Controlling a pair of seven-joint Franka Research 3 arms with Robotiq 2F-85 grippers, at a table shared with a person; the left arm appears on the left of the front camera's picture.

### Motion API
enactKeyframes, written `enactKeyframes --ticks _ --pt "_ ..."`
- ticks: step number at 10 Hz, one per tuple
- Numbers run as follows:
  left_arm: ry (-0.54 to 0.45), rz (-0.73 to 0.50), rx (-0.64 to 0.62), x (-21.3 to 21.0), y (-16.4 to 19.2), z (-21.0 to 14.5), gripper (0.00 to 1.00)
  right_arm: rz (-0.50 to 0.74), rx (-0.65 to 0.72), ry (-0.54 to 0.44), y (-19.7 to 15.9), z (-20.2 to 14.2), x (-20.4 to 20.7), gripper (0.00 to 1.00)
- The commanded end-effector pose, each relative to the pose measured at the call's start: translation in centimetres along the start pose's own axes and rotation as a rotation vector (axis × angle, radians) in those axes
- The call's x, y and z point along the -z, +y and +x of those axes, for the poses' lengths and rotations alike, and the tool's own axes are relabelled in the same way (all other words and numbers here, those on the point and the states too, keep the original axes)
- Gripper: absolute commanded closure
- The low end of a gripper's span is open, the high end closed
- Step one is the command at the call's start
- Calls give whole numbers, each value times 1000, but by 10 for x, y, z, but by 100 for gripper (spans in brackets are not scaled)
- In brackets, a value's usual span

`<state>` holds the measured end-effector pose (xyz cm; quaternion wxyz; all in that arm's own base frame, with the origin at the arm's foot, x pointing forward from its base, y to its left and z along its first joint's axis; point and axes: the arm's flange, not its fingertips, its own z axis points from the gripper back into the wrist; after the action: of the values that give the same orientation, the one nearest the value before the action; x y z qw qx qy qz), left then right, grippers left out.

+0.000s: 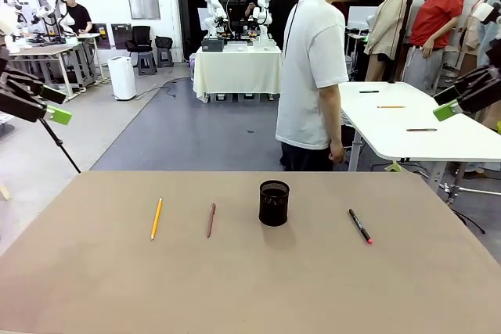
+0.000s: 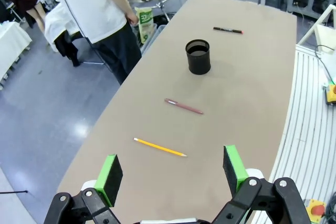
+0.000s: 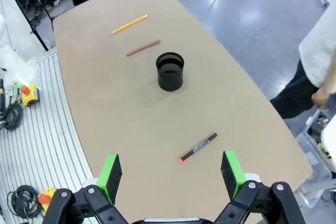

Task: Place the pens into the pen holder.
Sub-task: Pick up a writing instrument from the table and place it into the Pen holder.

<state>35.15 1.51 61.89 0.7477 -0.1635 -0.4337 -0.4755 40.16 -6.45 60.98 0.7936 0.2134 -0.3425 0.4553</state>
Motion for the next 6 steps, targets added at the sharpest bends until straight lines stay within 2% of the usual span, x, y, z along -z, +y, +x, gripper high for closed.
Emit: enactKeyframes --ticks 1,4,6 --pt "41 6 -23 -3 10 20 0 24 -7 -40 -12 -4 -5 0" --pt "96 14 -35 -4 22 41 0 36 -12 -33 -14 -13 -3 0" --pt "82 -20 -43 2 24 33 0 25 -12 -38 -14 -13 -2 0"
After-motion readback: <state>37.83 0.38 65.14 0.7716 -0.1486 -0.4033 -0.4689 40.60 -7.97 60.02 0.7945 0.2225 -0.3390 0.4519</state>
